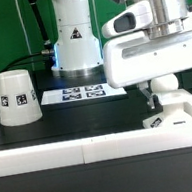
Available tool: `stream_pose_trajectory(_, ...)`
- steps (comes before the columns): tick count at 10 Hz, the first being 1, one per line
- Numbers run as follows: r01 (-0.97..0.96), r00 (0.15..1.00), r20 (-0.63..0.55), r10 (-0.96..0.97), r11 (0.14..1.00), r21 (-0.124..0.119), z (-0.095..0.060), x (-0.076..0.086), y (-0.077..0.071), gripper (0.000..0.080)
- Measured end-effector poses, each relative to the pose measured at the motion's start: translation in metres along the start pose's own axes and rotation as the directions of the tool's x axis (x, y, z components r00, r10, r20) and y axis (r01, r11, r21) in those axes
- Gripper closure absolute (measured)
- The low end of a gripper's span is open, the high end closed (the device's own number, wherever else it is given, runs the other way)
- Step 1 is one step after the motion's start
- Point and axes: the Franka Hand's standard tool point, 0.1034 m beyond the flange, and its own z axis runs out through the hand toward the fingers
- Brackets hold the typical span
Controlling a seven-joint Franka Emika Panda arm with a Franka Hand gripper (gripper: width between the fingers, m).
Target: Assemble lamp
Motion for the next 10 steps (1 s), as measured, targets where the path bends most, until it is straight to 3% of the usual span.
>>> stream_pose_trajectory(2,0.0,1.0,-0.002,0.0,1.0,-0.003,-0.012,-0.007,0.0,0.0108)
stream_pose_trajectory(5,-0.075,0.997,0.007,0.075,0.997,-0.011,-0.048,-0.03,-0.001,0.0101)
stream_pose_trajectory(8,-0.105,0.994,0.029,0.105,0.994,-0.026,-0.084,-0.064,0.004,0.0101)
stream_pose_trajectory(10,-0.132,0.99,0.045,0.134,0.99,-0.039,-0.091,-0.099,0.004,0.0101)
